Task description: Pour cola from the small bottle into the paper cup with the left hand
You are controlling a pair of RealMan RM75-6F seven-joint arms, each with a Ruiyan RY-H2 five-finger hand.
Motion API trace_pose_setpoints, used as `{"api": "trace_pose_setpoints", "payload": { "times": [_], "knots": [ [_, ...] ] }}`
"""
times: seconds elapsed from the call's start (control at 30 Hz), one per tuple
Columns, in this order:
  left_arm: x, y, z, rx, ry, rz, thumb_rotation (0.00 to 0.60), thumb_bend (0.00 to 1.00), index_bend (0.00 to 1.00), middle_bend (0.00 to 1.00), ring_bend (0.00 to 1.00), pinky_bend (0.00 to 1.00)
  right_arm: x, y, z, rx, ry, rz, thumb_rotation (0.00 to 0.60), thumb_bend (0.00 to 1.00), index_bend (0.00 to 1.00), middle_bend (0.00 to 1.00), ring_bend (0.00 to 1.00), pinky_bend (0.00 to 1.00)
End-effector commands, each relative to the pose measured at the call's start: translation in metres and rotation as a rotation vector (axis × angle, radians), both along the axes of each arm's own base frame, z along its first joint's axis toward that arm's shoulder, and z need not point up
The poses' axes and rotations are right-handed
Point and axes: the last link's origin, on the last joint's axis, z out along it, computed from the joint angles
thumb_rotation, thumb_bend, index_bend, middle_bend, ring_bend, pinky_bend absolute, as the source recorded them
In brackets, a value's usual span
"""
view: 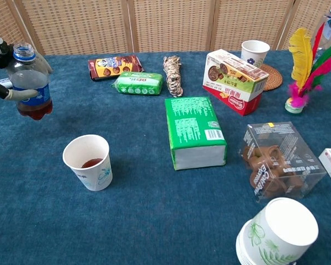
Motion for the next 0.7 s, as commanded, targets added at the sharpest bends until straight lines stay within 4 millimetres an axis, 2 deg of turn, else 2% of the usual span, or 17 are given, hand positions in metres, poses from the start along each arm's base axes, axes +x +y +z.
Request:
{"api": "trace_pose_setpoints", "payload": {
  "times": [0.03, 0.33, 0.7],
  "knots": [
    [0.009, -0.005, 0.004, -0.021, 0.071, -0.06, 0.6, 0.46, 0.51, 0.47, 0.45, 0.53, 0.0, 0.0, 0.0, 0.0, -0.002, 0.0, 0.6, 0.0, 0.0, 0.0, 0.0, 0.06],
    [0.02, -0.017, 0.01, -0.002, 0.218, -0.172, 0.6, 0.45, 0.5, 0.46, 0.42, 0.53, 0.001, 0.0, 0.001, 0.003, -0.007, 0.004, 0.6, 0.0, 0.0, 0.0, 0.0, 0.06],
    [0.037, -0.025, 0.003, 0.005, 0.432, -0.316, 0.6, 0.45, 0.5, 0.45, 0.42, 0.53, 0.002, 0.001, 0.002, -0.002, -0.014, 0.012, 0.6, 0.0, 0.0, 0.0, 0.0, 0.06]
  ]
}}
